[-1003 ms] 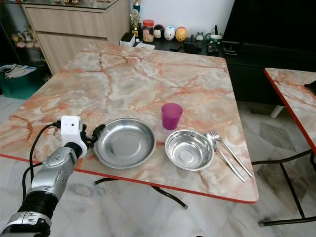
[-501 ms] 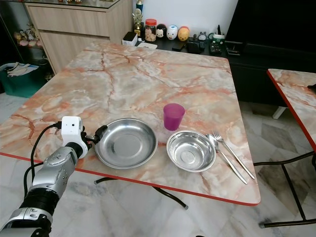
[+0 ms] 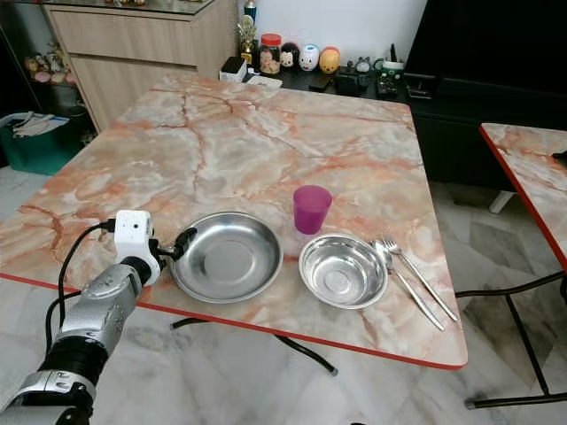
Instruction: Setting the table
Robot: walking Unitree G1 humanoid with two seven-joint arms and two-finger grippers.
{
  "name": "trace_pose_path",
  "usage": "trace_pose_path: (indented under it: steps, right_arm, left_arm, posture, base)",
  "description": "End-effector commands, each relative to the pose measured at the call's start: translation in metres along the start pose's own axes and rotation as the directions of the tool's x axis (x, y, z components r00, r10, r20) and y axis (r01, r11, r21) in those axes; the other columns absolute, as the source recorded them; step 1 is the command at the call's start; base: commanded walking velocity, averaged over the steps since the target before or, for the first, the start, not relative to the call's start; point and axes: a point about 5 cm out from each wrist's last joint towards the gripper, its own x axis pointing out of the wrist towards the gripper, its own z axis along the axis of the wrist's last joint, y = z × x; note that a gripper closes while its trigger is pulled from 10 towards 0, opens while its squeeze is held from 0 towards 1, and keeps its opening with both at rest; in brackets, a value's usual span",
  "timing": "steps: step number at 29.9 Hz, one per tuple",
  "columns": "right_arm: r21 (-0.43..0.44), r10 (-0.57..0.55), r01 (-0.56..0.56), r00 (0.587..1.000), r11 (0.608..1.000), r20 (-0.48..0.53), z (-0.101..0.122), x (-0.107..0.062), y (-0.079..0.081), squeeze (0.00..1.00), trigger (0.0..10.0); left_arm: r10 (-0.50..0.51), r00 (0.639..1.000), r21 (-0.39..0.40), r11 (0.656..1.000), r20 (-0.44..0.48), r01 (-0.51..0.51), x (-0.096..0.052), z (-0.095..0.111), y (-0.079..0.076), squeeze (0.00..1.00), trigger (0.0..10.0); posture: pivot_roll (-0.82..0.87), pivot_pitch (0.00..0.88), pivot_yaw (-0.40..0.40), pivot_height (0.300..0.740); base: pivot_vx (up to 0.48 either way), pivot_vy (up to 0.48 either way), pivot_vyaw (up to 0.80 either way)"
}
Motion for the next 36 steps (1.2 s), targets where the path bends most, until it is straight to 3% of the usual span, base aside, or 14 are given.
trace_pose_path:
  steps: [1, 15, 26, 27, 28, 30, 31, 36]
  right_arm:
    - [-0.009, -0.004, 0.004, 1.0, 1.0, 0.003, 0.001, 0.0, -0.003, 0.0, 10.0]
    - [-0.025, 0.001, -0.001, 1.0, 1.0, 0.003, 0.001, 0.0, -0.004, 0.0, 10.0]
    - [-0.03, 0.005, -0.005, 1.0, 1.0, 0.004, 0.002, 0.0, -0.003, 0.0, 10.0]
    - [-0.03, 0.005, -0.005, 1.0, 1.0, 0.004, 0.002, 0.0, -0.003, 0.0, 10.0]
    - [-0.029, 0.005, -0.005, 1.0, 1.0, 0.004, 0.002, 0.0, -0.003, 0.0, 10.0]
    - [-0.029, 0.005, -0.005, 1.0, 1.0, 0.004, 0.002, 0.0, -0.003, 0.0, 10.0]
    - [-0.029, 0.005, -0.005, 1.0, 1.0, 0.004, 0.002, 0.0, -0.003, 0.0, 10.0]
    - [-0.028, 0.006, -0.005, 1.0, 1.0, 0.004, 0.002, 0.0, -0.003, 0.0, 10.0]
  left_arm:
    - [-0.009, 1.0, 0.029, 1.0, -0.003, 0.009, 0.002, 0.0, -0.004, 0.0, 10.0]
    - [0.017, 0.997, -0.013, 1.0, -0.076, -0.018, 0.002, -0.014, 0.001, 0.0, 10.0]
    - [-0.003, 0.99, 0.011, 1.0, -0.143, 0.004, 0.002, -0.021, 0.002, 0.0, 10.0]
    - [-0.008, 0.989, 0.012, 1.0, -0.146, 0.01, 0.002, -0.021, 0.002, 0.0, 6.7]
    - [-0.017, 0.989, 0.011, 1.0, -0.147, 0.019, 0.003, -0.021, 0.0, 0.0, 2.7]
    - [-0.025, 0.989, 0.009, 1.0, -0.145, 0.027, 0.003, -0.02, -0.001, 0.0, 2.7]
    - [-0.031, 0.989, 0.008, 0.999, -0.147, 0.033, 0.003, -0.02, -0.001, 0.0, 0.0]
    - [-0.062, 0.984, 0.014, 0.998, -0.165, 0.065, 0.003, -0.022, -0.004, 0.0, 0.0]
  posture:
    - [0.12, 0.0, -0.048, 0.728]
    - [0.12, 0.0, -0.054, 0.728]
    - [0.13, 0.0, -0.053, 0.728]
    - [0.13, 0.0, -0.053, 0.728]
    - [0.13, 0.0, -0.053, 0.728]
    - [0.13, 0.0, -0.053, 0.728]
    - [0.13, 0.0, -0.052, 0.728]
    - [0.13, 0.0, -0.053, 0.728]
  base:
    - [0.0, 0.0, 0.0]
    - [0.0, 0.0, 0.0]
    - [0.0, 0.0, 0.0]
    - [0.0, 0.0, 0.0]
    - [0.0, 0.0, 0.0]
    - [0.0, 0.0, 0.0]
    - [0.0, 0.0, 0.0]
    - [0.0, 0.0, 0.0]
